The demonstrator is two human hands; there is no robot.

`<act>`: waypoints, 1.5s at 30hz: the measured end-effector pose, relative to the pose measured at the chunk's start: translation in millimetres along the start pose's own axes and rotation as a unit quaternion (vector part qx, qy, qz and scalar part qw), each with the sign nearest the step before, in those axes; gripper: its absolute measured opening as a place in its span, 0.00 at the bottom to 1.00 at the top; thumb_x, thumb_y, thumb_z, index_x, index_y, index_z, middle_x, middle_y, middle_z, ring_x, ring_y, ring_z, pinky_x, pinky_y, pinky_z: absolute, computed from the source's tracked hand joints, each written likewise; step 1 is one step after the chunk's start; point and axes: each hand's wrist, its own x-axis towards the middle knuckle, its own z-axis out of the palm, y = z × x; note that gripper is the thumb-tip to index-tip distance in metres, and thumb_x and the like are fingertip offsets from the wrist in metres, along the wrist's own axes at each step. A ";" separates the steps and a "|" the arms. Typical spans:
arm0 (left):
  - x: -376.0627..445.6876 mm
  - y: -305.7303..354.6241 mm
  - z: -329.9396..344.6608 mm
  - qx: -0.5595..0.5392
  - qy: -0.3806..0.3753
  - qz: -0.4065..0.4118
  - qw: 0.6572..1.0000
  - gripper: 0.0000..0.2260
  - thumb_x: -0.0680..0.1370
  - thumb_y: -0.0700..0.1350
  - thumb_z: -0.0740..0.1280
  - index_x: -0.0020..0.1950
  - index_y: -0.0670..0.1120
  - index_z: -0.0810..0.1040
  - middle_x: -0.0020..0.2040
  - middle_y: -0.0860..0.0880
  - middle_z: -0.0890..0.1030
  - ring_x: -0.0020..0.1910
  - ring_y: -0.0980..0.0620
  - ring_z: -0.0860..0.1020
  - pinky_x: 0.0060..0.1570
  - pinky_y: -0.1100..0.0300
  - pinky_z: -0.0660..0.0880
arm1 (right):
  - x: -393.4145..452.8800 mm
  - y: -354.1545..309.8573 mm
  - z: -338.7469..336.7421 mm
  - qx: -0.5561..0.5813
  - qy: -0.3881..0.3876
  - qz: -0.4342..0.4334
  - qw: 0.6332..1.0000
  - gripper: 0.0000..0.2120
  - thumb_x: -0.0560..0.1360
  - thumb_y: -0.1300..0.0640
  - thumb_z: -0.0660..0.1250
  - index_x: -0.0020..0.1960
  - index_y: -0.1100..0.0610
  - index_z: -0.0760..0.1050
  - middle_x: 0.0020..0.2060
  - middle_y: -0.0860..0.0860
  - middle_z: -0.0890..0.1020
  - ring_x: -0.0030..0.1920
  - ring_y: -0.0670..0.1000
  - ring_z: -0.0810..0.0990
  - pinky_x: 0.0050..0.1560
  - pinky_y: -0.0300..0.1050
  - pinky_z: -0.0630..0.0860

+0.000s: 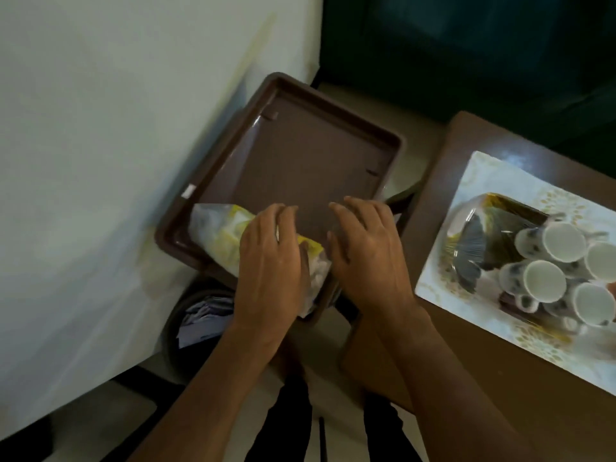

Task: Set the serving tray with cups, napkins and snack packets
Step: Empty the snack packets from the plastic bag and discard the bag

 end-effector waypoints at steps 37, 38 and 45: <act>40.8 -32.0 -10.4 -0.686 -0.156 -0.256 0.663 0.30 0.77 0.63 0.65 0.72 0.46 0.77 0.65 0.45 0.85 0.65 0.46 0.84 0.64 0.46 0.81 | 21.4 -55.4 24.3 0.294 0.102 0.135 0.941 0.05 0.76 0.57 0.77 0.51 0.56 0.85 0.45 0.48 0.86 0.44 0.43 0.84 0.44 0.31 0.78; 41.4 -33.0 -10.4 -0.694 -0.165 -0.269 0.647 0.31 0.76 0.64 0.66 0.71 0.45 0.78 0.65 0.42 0.85 0.64 0.43 0.84 0.64 0.44 0.81 | 18.5 -57.4 26.9 0.314 0.073 0.133 0.937 0.04 0.77 0.59 0.76 0.52 0.56 0.86 0.44 0.47 0.87 0.44 0.43 0.85 0.45 0.33 0.80; 37.0 -43.5 4.2 -0.628 -0.127 -0.335 0.690 0.18 0.79 0.54 0.75 0.66 0.47 0.82 0.56 0.46 0.89 0.55 0.45 0.88 0.54 0.47 0.85 | 13.1 -47.7 32.4 0.362 -0.055 0.118 0.923 0.16 0.76 0.70 0.69 0.60 0.58 0.85 0.49 0.50 0.89 0.51 0.44 0.87 0.56 0.47 0.85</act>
